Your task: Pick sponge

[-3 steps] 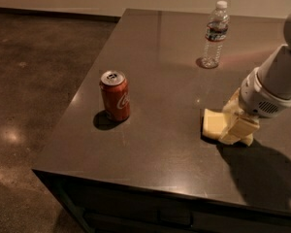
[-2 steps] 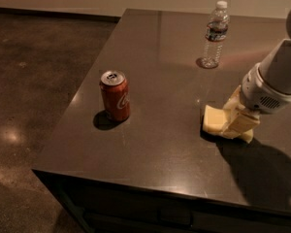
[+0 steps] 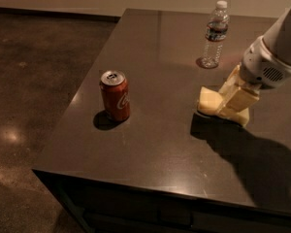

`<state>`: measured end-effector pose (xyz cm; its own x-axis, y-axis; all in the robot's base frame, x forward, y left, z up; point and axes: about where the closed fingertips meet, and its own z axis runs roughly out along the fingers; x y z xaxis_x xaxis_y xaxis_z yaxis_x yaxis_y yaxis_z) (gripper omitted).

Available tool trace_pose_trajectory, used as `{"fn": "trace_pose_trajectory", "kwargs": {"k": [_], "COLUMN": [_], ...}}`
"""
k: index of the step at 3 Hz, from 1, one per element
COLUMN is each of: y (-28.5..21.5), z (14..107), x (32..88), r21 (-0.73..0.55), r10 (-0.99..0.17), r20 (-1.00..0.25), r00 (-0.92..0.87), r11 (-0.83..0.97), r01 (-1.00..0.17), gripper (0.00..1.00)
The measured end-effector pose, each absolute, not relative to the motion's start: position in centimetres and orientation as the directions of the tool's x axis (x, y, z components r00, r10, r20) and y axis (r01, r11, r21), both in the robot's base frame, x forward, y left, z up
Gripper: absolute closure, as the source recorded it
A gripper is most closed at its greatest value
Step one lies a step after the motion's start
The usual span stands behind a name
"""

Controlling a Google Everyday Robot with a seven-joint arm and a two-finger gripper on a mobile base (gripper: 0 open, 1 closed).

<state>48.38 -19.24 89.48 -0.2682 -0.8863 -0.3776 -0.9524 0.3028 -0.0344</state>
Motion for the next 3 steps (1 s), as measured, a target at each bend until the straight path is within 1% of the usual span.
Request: {"fn": "trace_pose_trajectory", "kwargs": {"k": [2, 3], "y": [-16.2, -16.2], "z": [97.2, 97.2], "x": [49.0, 49.0], "r21": [-0.056, -0.056], "r10": [-0.863, -0.863], "r20": [-0.481, -0.481], "r00": [-0.157, -0.157], "r11": [0.209, 0.209], "r01": [-0.976, -0.976], "gripper": [1.00, 1.00]}}
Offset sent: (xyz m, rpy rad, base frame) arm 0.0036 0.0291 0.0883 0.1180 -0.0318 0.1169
